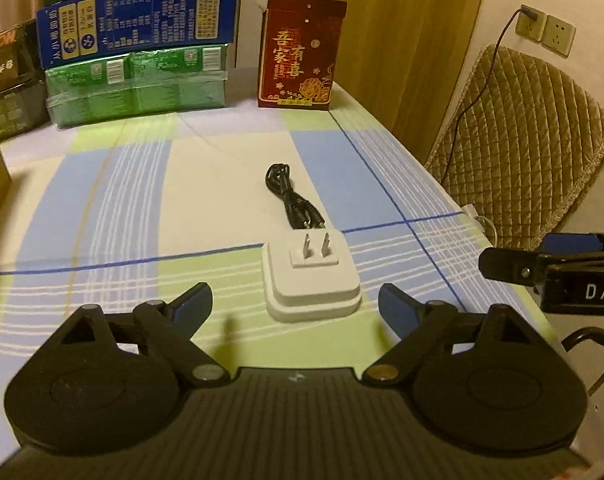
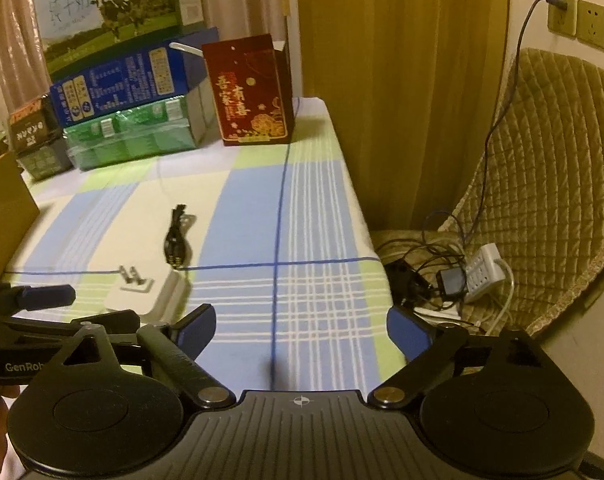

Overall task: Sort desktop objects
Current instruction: 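Grasp the white power adapter with left tool while right tool grasps the black cable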

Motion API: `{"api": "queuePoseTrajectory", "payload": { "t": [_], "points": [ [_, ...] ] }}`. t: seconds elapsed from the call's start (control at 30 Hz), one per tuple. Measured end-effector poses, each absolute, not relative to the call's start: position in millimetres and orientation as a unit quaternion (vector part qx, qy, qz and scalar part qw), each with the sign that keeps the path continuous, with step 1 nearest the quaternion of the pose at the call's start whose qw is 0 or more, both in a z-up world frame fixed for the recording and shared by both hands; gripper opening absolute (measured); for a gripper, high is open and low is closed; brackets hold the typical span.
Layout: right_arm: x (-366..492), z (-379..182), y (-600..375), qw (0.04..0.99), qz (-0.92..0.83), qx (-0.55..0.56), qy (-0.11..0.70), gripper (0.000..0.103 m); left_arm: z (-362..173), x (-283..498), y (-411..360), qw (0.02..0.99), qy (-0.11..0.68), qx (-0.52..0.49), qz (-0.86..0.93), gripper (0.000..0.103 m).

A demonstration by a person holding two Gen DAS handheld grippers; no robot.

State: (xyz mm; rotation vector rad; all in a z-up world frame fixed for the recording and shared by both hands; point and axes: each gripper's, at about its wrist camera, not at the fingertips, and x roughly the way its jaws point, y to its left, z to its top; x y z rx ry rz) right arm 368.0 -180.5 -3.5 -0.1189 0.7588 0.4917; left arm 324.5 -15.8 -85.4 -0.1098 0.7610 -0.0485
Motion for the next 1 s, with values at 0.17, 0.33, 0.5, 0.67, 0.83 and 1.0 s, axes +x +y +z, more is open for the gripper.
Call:
{"api": "queuePoseTrajectory", "payload": {
  "t": [0.17,0.33,0.5,0.67,0.83,1.0],
  "points": [
    [374,-12,-184,0.897,0.232,-0.055,0.372,0.087,-96,337,-22,0.927,0.373,-0.038,-0.029,0.081],
    [375,-18,-183,0.895,0.23,-0.062,0.378,0.087,-104,348,-26,0.926,0.375,-0.031,-0.03,0.076],
    [377,-19,-180,0.893,0.233,-0.067,0.38,0.086,-108,354,-27,0.925,0.377,-0.029,-0.029,0.071],
    [376,-16,-173,0.892,0.239,-0.07,0.376,0.086,-110,356,-25,0.925,0.378,-0.023,-0.029,0.062],
    [374,-14,-158,0.889,0.257,-0.072,0.373,0.085,-104,343,-9,0.929,0.37,-0.012,-0.021,0.062],
    [375,-17,-128,0.88,0.287,-0.079,0.37,0.075,-99,331,27,0.931,0.364,-0.008,0.005,0.061]
  ]
}}
